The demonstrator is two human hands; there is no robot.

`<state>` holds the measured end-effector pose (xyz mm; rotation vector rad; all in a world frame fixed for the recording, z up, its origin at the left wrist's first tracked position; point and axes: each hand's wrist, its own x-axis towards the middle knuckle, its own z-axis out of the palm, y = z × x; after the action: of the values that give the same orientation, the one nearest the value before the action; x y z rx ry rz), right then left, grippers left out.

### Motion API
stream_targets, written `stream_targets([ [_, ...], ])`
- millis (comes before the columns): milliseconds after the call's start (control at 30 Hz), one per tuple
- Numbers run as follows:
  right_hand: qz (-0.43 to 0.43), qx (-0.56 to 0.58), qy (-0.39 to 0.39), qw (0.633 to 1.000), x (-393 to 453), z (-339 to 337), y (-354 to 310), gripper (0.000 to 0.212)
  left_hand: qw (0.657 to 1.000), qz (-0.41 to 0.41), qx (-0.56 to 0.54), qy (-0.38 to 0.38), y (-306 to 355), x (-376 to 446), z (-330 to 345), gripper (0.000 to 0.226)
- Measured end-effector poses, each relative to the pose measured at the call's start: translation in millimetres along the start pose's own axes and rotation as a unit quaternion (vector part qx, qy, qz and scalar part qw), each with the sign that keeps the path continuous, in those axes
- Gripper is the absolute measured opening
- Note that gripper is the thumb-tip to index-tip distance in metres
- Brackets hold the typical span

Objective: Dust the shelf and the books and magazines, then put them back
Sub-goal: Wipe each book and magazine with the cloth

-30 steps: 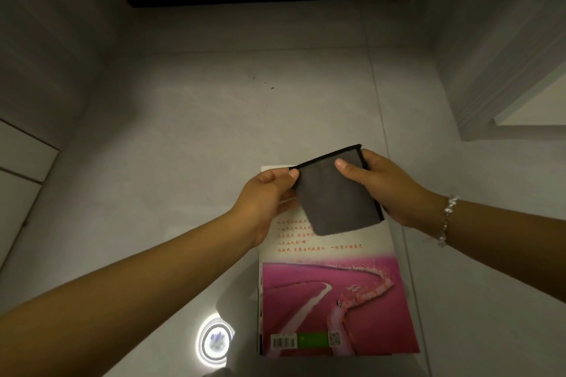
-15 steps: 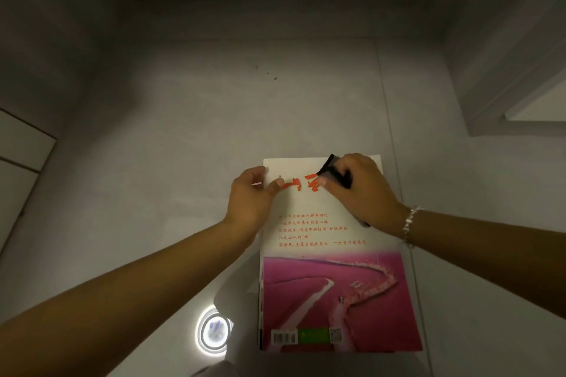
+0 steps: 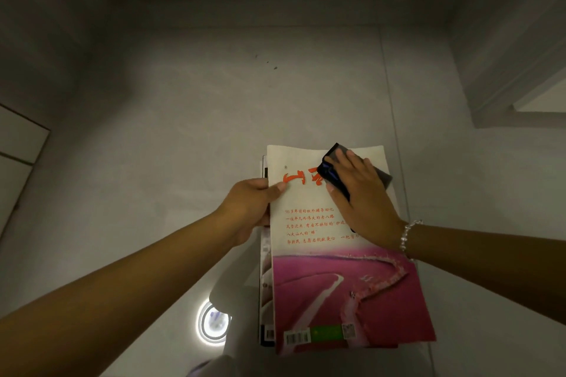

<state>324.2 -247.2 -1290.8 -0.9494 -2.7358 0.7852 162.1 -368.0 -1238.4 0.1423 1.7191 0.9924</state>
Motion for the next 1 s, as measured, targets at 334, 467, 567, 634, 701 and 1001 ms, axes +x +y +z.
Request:
stream_targets([
  [334,-0.013,-0.033,-0.004,0.999,35,2,-15,0.053,0.996,0.023,-0.089,-0.02,5,23,-7,0.03],
  [467,-0.122,-0.031,-0.076,0.989,9,6,-20,0.062,0.993,0.038,-0.102,-0.045,-1,26,-10,0.03],
  [567,-0.072,-0.072,-0.031,0.994,31,-4,-1,0.057,0.994,0.043,-0.084,-0.053,-1,29,-12,0.028],
  [634,0.005,-0.098,-0.006,0.995,44,-8,2,0.051,0.995,0.043,-0.076,-0.052,-2,31,-13,0.028],
  [701,0.042,-0.099,-0.009,0.994,50,-3,-13,0.053,0.995,0.046,-0.071,-0.052,-3,32,-13,0.029],
  [1001,-0.085,0.05,-0.128,0.987,77,-1,-51,0.051,0.992,0.063,-0.086,-0.065,-5,36,-13,0.028],
])
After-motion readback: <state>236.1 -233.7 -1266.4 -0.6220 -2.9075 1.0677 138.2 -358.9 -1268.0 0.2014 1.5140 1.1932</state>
